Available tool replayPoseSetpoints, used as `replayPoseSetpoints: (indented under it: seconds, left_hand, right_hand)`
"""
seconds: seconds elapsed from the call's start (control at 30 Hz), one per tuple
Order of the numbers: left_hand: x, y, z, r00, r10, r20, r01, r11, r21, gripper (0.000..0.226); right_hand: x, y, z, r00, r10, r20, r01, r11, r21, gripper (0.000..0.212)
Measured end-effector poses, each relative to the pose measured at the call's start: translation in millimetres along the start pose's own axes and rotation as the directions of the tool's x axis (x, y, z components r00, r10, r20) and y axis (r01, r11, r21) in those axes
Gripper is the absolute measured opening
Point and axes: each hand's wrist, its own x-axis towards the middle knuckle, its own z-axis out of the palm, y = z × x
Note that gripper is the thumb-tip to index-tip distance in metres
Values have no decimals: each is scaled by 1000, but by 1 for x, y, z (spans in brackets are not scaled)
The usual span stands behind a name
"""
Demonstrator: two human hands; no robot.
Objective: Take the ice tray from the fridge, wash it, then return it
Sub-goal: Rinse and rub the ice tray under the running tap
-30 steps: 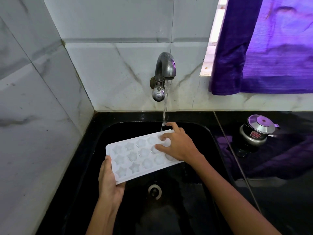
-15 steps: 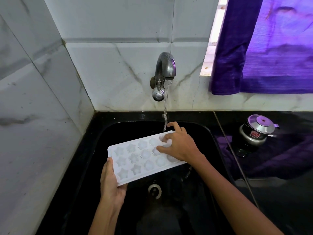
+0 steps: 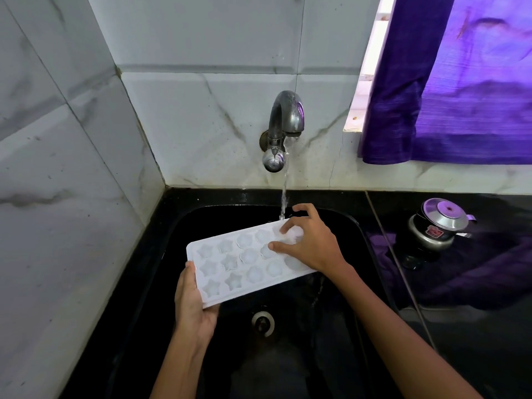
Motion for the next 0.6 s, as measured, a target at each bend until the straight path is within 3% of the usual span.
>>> replayPoseSetpoints:
  seconds: [0.07,0.17,0.27,0.4,0.6]
  left_hand:
    - [4,1,-1,1000,10,-5,-10,1000,-19,45]
    - [8,3,-3,999,36,-12,-37,999,-40,46]
    - [8,5,-5,998,63,-20,-64,997,-44,46]
    - [4,3,-4,997,73,-18,-73,997,-31,45]
    - [2,1,-5,997,72,-12,-72,997,-14,44]
  right_hand:
    - [-3,3,-2,1000,-11,-4,11,995,103,39]
    - [-11,6,-4,992,-70,104,56,990,130,43]
    - [-20,3,-5,961,-106,256,116,993,-25,64]
    - [-20,-1,-7,932,-97,349,172,966,-192,82]
    - [-17,2,-3,944,-147,295,245,911,-332,88]
